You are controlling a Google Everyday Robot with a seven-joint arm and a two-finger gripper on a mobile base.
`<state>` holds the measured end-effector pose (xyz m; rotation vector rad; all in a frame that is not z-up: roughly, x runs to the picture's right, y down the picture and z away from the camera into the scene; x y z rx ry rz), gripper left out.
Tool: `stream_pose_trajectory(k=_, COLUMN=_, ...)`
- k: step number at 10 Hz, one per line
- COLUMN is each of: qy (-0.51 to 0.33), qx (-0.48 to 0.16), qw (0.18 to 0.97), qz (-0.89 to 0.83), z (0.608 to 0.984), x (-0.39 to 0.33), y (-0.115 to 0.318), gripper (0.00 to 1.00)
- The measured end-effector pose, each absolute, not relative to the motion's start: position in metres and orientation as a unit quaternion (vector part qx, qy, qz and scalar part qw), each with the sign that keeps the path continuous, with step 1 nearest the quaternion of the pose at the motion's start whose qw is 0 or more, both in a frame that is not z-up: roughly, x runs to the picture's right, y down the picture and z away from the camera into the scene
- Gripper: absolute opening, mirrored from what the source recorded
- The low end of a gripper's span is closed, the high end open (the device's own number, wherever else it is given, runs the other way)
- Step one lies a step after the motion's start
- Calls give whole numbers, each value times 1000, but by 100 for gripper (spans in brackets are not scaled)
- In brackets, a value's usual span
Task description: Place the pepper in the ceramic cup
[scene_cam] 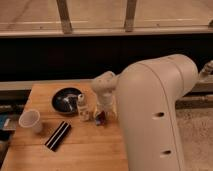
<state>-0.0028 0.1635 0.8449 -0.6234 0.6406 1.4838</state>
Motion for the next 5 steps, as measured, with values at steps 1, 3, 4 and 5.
stream_pose_trajectory(k=1, qy=283, qx=-273, qw=647, qz=653, z=845, x=-3, y=165, gripper=45)
stream_pose_trajectory(k=3, qy=284, qx=-273, qw=644, qz=656, z=845, x=-3, y=165, gripper=25)
stream_pose_trajectory(k=4, qy=285, qx=-274, qw=641, qz=658, z=846, x=-2, y=166, gripper=15)
stream_pose_trajectory(k=5, qy=285, qx=-276, qw=639, qz=659, z=847, x=-2, y=166, gripper=6)
